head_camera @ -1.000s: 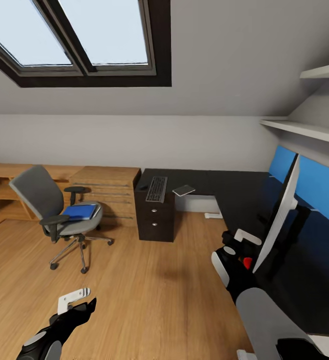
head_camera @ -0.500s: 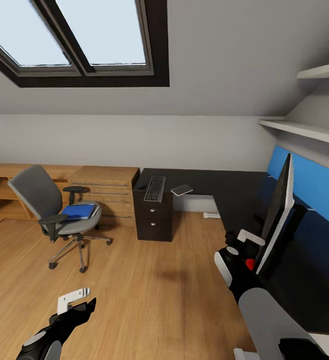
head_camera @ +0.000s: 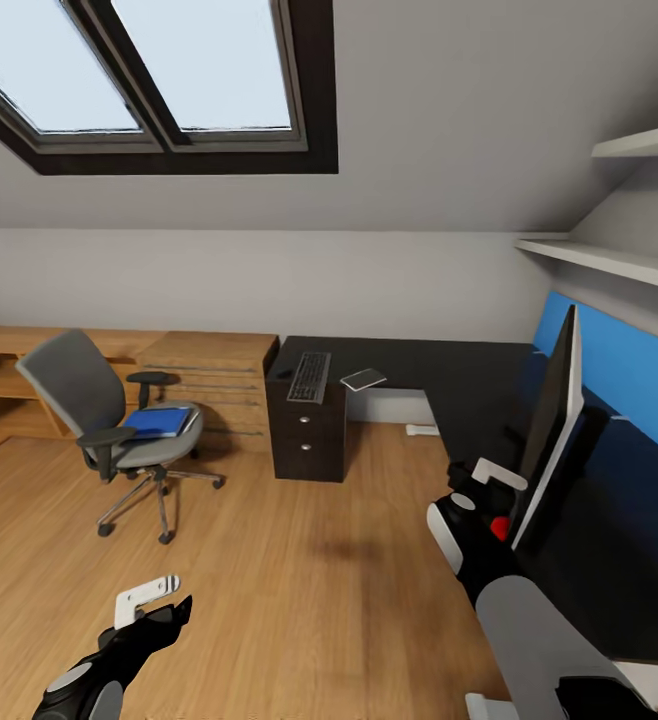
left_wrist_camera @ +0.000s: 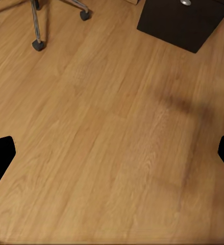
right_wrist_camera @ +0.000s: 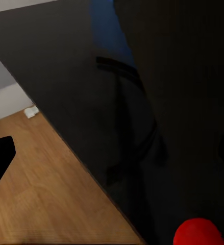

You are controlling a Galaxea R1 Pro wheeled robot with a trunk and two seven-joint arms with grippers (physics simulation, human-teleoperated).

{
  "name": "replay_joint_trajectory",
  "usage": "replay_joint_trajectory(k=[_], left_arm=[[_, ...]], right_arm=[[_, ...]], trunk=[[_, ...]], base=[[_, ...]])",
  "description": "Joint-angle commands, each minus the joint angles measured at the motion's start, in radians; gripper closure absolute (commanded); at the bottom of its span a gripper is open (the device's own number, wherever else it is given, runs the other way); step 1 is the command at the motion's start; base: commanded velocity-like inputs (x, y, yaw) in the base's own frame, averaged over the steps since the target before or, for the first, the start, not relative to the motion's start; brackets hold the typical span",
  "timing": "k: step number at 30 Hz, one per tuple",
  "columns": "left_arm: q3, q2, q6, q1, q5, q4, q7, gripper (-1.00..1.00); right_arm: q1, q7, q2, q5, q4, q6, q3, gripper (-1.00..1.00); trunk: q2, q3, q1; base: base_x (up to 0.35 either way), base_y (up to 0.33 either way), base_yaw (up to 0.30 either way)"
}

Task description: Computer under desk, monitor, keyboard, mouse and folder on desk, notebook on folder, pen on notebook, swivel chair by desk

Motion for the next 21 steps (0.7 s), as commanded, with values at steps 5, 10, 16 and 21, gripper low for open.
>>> replay_joint_trajectory(k=[5,10,16,21], left_arm=[[-0.001,0.0,0.004,0.0,0.011,-0.001,0.008,-1.0],[-0.003,-0.001,0.004,0.0,0.012,-0.001,0.008,-1.0],[-0.004,-0.001,0.004,0.0,0.012,-0.001,0.008,-1.0],[-0.003,0.0,0.004,0.0,0.013,0.0,0.009,-1.0]], right_arm=[[-0.001,0.005,0.003,-0.005,-0.001,-0.007,0.005,-1.0],[-0.001,0.021,0.012,-0.002,-0.001,-0.01,0.102,-1.0],[-0.001,0.024,0.03,-0.002,-0.001,-0.012,0.222,-1.0],[-0.001,0.024,0.035,-0.003,0.0,-0.011,0.25,-1.0]], trunk=[[-0.001,-0.001,0.0],[-0.001,-0.001,0.0],[-0.001,-0.001,0.0],[-0.001,-0.001,0.0]], base=[[-0.214,0.185,0.0],[-0.248,0.225,0.0],[-0.179,0.217,0.0],[-0.26,0.105,0.0]])
